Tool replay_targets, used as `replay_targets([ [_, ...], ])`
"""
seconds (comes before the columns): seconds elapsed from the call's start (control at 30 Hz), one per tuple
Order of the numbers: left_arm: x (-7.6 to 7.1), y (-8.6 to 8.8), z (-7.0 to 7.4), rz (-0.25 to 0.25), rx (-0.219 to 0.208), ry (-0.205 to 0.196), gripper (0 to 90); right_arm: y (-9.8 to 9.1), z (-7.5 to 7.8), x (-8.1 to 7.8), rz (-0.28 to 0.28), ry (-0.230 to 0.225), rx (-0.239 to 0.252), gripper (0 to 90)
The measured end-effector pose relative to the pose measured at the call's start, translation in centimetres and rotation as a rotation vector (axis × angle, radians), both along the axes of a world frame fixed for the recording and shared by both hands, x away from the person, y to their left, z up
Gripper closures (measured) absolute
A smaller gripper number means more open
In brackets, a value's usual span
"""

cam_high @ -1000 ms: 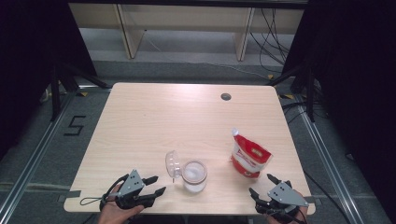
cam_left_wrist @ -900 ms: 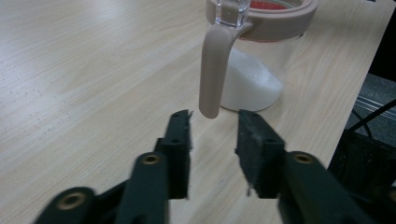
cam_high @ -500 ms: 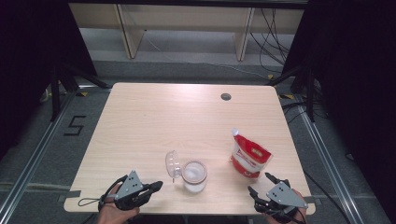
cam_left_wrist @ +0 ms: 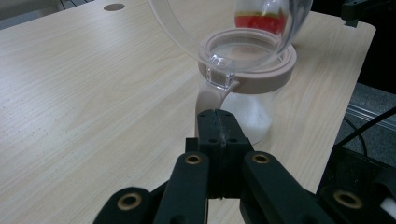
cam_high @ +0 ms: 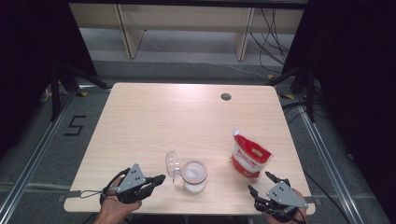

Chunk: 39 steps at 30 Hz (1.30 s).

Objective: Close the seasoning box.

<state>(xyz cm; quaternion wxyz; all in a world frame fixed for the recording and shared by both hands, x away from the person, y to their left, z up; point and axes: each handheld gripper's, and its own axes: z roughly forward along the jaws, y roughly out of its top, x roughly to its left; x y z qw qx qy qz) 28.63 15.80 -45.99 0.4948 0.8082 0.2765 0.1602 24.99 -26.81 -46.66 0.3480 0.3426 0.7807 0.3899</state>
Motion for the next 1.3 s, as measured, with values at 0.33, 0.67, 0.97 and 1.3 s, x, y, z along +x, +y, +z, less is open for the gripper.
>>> replay_targets([
  [0.33,0.5,-1.1,1.2,-0.037,-0.019,-0.020,89.4,0.1,-0.1,0.1,0.017,-0.003,-0.007,30.2],
  [0.67,0.5,-1.4,1.5,-0.035,-0.018,-0.010,89.4,0.1,-0.1,0.0,0.016,0.000,-0.012,30.2],
  [0.97,0.6,-1.6,1.5,-0.039,-0.010,0.002,89.3,0.2,-0.1,0.0,0.017,0.014,-0.005,30.2],
  [1.3,0.8,-2.2,1.5,-0.042,-0.013,0.010,89.2,0.2,-0.1,0.0,0.018,0.016,-0.005,30.2],
])
